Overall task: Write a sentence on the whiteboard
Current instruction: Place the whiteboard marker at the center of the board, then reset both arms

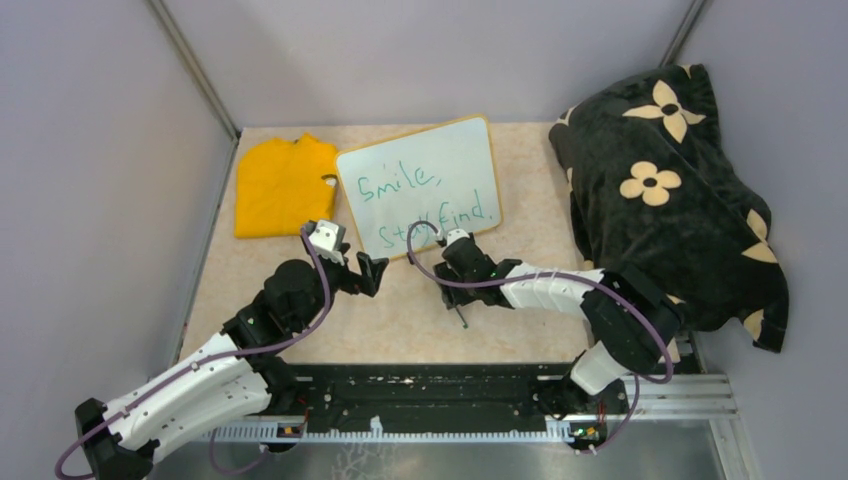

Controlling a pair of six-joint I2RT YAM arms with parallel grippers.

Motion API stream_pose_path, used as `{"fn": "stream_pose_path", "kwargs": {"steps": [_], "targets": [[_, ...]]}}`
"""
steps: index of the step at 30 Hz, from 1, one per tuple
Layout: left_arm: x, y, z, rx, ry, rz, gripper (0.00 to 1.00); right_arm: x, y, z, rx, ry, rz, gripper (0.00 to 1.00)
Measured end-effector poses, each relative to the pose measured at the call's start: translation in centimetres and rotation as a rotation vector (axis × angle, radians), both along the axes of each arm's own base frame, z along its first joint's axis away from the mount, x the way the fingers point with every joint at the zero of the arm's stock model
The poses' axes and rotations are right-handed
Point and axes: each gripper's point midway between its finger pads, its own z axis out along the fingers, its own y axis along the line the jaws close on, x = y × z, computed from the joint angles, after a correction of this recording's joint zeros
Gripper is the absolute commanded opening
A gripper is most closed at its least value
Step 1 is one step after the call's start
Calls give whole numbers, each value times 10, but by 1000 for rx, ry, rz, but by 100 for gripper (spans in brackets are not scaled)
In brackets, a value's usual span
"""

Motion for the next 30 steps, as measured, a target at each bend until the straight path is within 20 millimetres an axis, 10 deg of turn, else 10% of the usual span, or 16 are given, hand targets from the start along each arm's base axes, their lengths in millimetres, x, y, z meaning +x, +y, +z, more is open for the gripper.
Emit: {"fn": "stream_pose_path", "kwargs": {"steps": [6,18,22,30], "targets": [[0,0,0,-1,1,1,99,2,-4,13,10,-23,-6,56],[9,9,-4,-88,59,124,99,33,-16,144,240,-385,-148,66],[16,10,-17,-133,127,211,99,41,-35,152,247,-416,-301,98],[21,14,-19,-318,309,408,99,35,-68,189,446,-489,-533,99]]}}
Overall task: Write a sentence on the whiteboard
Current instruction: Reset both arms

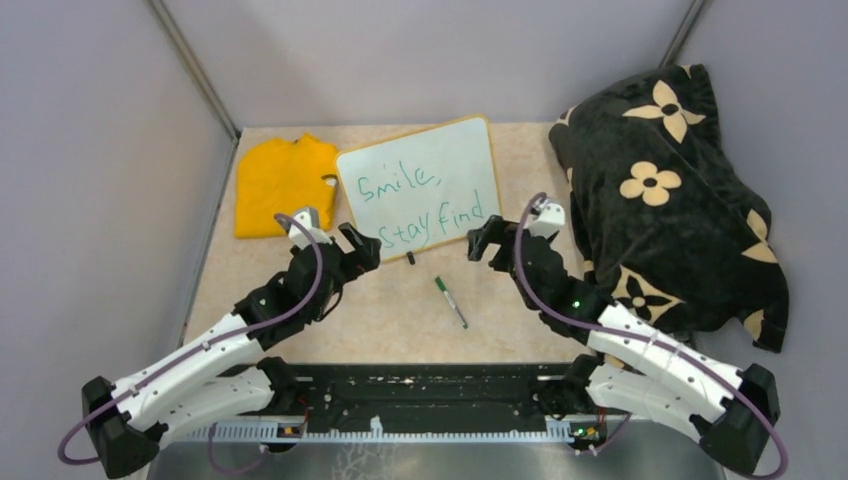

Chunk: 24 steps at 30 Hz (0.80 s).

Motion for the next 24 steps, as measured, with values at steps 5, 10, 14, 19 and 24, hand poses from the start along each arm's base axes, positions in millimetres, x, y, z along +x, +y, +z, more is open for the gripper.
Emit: {"fn": "stream_pose_path", "kwargs": {"steps": [5,10,14,19,24], "targets": [[-4,5,12,-55,29,40,99,0,-13,34,76,-72,-58,99],[1,6,53,26,-19,14,99,9,-16,60,31,-75,-105,99],[3,11,66,141,-70,-30,99,11,-20,79,25,-111,-118,99],[-1,21,76,325,-149,-119,99,9,-20,88,12,-131,-95,99],[-1,26,91,420,-212,-160,99,9,-23,106,-26,-131,-91,99]]}}
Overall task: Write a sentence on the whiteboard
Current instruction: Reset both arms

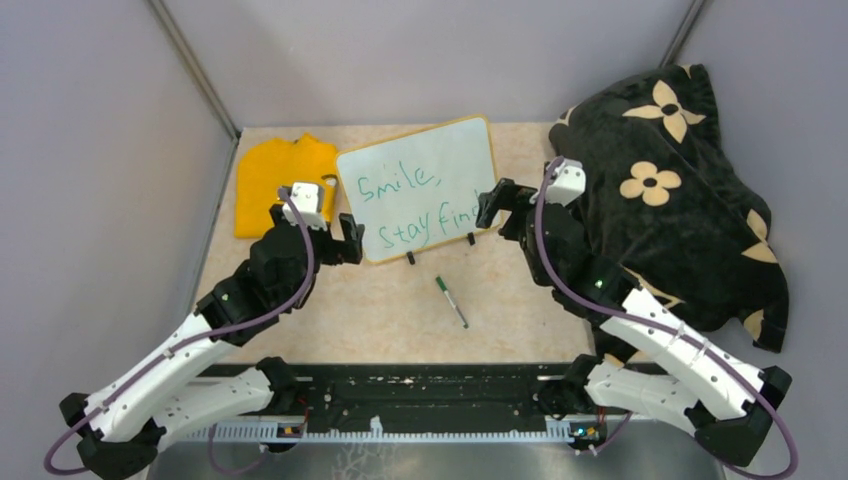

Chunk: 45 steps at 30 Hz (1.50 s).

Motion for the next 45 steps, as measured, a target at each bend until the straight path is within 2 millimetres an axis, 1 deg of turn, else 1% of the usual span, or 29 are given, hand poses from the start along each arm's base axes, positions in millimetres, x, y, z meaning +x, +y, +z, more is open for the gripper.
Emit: {"fn": "stream_pose_path", "kwargs": {"steps": [3,4,6,8,9,10,11,12,13,14,15,17,19,20,22,24,26,27,28,30,32,34,36,41,43,45], "targets": [[-3,-1,12,9,-25,-34,99,-2,-7,12,-23,-13,-9,99],[-3,-2,20,4,-35,-44,99,-3,-9,17,-30,-25,-7,99],[-5,-2,47,-16,-66,-57,99,-6,-14,34,-44,-53,-2,99],[-6,1,78,-51,-109,-56,99,-9,-19,60,-49,-92,-2,99],[-7,3,94,-72,-132,-55,99,-10,-22,78,-42,-122,-4,99],[-9,6,116,-97,-162,-51,99,-11,-25,95,-33,-151,-6,99],[-9,7,123,-108,-173,-49,99,-13,-28,114,-19,-188,-9,99],[-11,8,134,-121,-189,-47,99,-15,-32,131,-2,-228,-12,99],[-12,11,146,-137,-208,-43,99,-18,-36,146,15,-270,-12,99],[-13,13,154,-150,-221,-40,99,-22,-39,160,33,-314,-5,99],[-14,14,160,-159,-231,-38,99,-27,-42,171,40,-354,7,99],[-14,14,162,-166,-235,-38,99,-33,-46,186,46,-406,17,99],[-13,12,156,-168,-222,-38,99,-36,-51,198,48,-438,5,99],[-11,10,150,-166,-211,-37,99,-36,-53,201,45,-447,-10,99],[-9,6,135,-161,-181,-37,99,-32,-57,197,15,-445,-58,99],[-7,1,121,-156,-149,-37,99,-23,-59,179,-48,-408,-120,99],[-4,-6,108,-155,-118,-43,99,-13,-55,153,-119,-355,-159,99],[-3,-10,101,-154,-102,-50,99,-7,-51,136,-159,-323,-162,99],[-2,-14,96,-153,-88,-61,99,-5,-48,124,-190,-299,-157,99],[-3,-26,87,-152,-61,-107,99,1,-31,86,-254,-241,-93,99],[-5,-38,82,-152,-44,-165,99,0,-20,58,-278,-202,-20,99],[-8,-51,79,-150,-30,-229,99,-5,-15,44,-269,-188,33,99],[-8,-62,75,-143,-18,-274,99,-12,-18,42,-237,-193,49,99],[-4,-81,60,-98,21,-332,99,-19,-31,55,-172,-220,18,99],[-2,-85,63,-89,14,-345,99,-20,-37,57,-169,-227,-5,99],[-2,-85,73,-95,-15,-354,99,-20,-43,59,-171,-237,-29,99]]}}
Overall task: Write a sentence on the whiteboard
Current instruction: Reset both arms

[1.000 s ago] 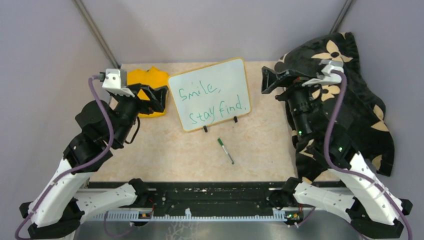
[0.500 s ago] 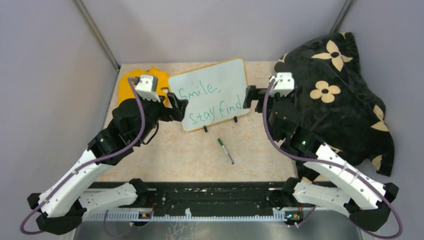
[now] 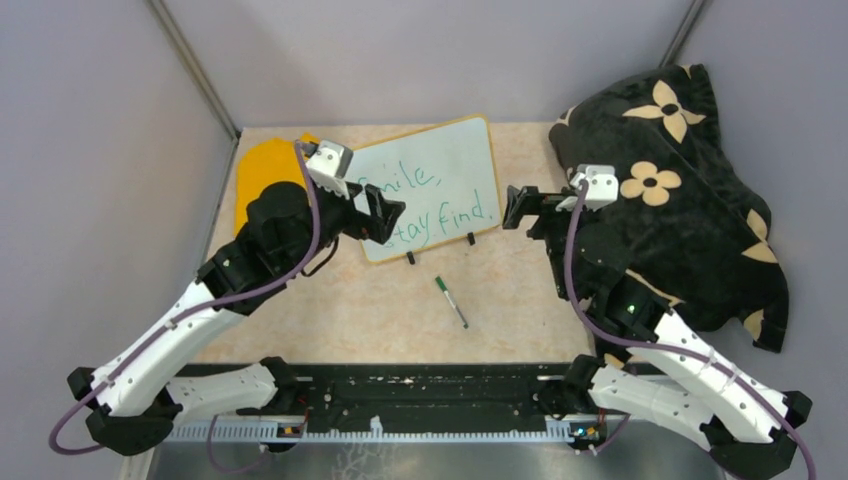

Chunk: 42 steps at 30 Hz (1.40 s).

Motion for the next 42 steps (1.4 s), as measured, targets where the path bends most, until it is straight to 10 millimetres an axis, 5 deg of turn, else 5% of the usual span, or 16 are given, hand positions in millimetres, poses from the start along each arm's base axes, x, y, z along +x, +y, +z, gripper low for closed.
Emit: {"fn": "stream_pose_path", "kwargs": {"steps": [3,7,12,16,21,29,33,42], "targets": [[-1,2,32,-39,-82,-12,99,-1,-9,3,-29,-21,-34,99],[-10,13,112,-127,-251,-28,99,-9,-28,31,-29,-110,-69,98],[-41,55,230,-301,-534,4,99,-32,-57,101,76,-266,-78,99],[-57,86,268,-385,-648,63,99,-54,-80,154,201,-375,-74,99],[-48,80,264,-390,-646,79,99,-58,-81,169,255,-399,-54,99],[-29,43,211,-319,-560,15,99,-33,-46,127,168,-292,-26,99],[-31,42,211,-322,-558,5,99,-28,-39,110,155,-256,-19,99],[-37,49,215,-335,-570,5,99,-27,-38,109,166,-252,-16,99]]}}
